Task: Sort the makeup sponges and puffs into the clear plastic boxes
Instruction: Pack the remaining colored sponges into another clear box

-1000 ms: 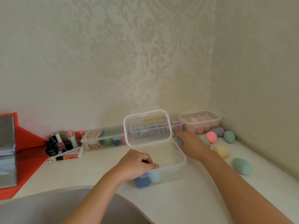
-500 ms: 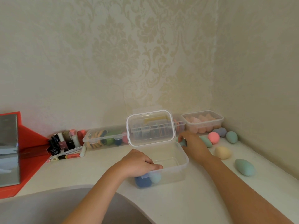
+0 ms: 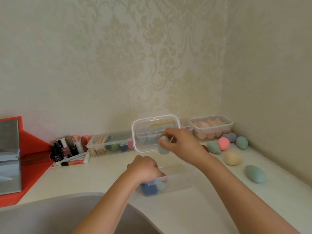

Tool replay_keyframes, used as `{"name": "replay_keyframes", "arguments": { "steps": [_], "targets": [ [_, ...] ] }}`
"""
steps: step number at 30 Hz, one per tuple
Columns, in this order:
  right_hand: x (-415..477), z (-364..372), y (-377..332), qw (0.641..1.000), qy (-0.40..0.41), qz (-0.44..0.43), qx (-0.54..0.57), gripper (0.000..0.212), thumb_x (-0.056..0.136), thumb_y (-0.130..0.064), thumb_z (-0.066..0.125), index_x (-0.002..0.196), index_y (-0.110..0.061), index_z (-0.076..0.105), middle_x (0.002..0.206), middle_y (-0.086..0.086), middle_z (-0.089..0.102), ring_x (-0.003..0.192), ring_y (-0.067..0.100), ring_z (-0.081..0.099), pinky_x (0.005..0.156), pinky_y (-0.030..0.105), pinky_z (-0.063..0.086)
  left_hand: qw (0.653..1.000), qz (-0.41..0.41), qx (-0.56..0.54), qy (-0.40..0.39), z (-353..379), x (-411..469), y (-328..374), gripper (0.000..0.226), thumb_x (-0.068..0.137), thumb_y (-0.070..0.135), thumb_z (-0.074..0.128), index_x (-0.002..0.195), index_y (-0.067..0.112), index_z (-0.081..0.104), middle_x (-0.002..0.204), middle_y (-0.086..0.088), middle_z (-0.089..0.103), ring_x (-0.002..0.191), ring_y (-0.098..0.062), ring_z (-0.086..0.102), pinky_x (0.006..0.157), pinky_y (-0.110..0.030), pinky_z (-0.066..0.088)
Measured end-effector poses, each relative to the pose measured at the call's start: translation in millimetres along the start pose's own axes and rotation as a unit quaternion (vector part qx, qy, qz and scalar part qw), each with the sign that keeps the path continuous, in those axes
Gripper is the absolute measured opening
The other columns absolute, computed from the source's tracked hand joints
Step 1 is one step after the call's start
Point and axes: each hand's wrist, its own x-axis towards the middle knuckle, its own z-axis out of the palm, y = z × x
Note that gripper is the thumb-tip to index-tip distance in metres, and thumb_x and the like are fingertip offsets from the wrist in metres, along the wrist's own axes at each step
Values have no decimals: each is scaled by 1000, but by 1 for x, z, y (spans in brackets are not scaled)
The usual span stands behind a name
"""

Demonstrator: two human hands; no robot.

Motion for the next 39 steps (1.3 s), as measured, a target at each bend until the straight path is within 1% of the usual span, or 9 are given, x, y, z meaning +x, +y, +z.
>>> {"name": "replay_keyframes", "arguments": {
  "steps": [3,8,14,17,23,26,32,36,39],
  "targets": [
    [-6,14,4,991,-107,55,-57,24,87,-37,63,96,-15,66,85,3,62,71,11,53,61,21,40,1000,-9,15,3,2,1,1,29,69,44,68,85,20,73,97,0,66,100,-19,51,89,-36,47],
    [-9,25,8,978,-163,104,-75,33,87,-34,65,108,-16,48,95,10,63,73,19,56,69,32,47,1000,-1,14,-1,2,0,2,20,76,40,64,84,22,71,96,-2,67,100,-20,52,89,-34,46],
    [-9,21,8,966,-216,118,-75,25,82,-22,67,107,-17,64,95,-3,63,70,10,60,69,23,50,995,31,-94,-28,-9,-13,-2,41,74,54,65,58,17,59,61,5,47,60,-11,42,58,-21,34],
    [-8,17,10,958,-255,123,-51,32,80,-11,66,110,-22,69,98,2,69,68,9,59,72,24,50,989,57,-121,-67,-17,-17,-8,31,77,38,61,83,9,70,74,3,54,68,-13,45,65,-25,37],
    [-8,20,11,959,-252,113,-60,44,82,-14,68,123,-22,56,108,1,66,76,9,57,70,19,45,987,77,-127,-57,-16,-17,-7,18,77,44,73,77,26,69,88,8,68,82,-10,59,77,-22,49],
    [-8,19,10,967,-225,111,-49,33,81,-16,70,108,-19,51,96,1,65,67,9,59,62,19,48,989,70,-132,-6,-9,-14,-5,31,70,54,74,67,25,65,71,9,62,69,-8,53,66,-22,44],
    [-6,16,10,956,-259,128,-50,21,83,-12,62,103,-16,65,88,0,69,65,9,62,71,23,52,989,49,-134,26,-4,-13,-2,42,69,59,71,62,18,63,57,5,49,55,-9,42,55,-22,32],
    [-7,10,8,946,-290,142,-31,23,85,-10,58,106,-18,54,87,-3,62,72,12,60,76,27,50,990,53,-129,33,-3,-14,-3,42,68,59,72,78,19,66,72,9,60,65,-7,52,60,-20,39],
    [-8,9,8,942,-305,139,-30,27,87,-7,53,112,-17,45,92,1,62,71,11,54,74,26,45,986,71,-149,35,-4,-17,-4,51,64,59,74,101,28,57,96,16,62,87,-5,59,79,-21,49]
  ]
}}
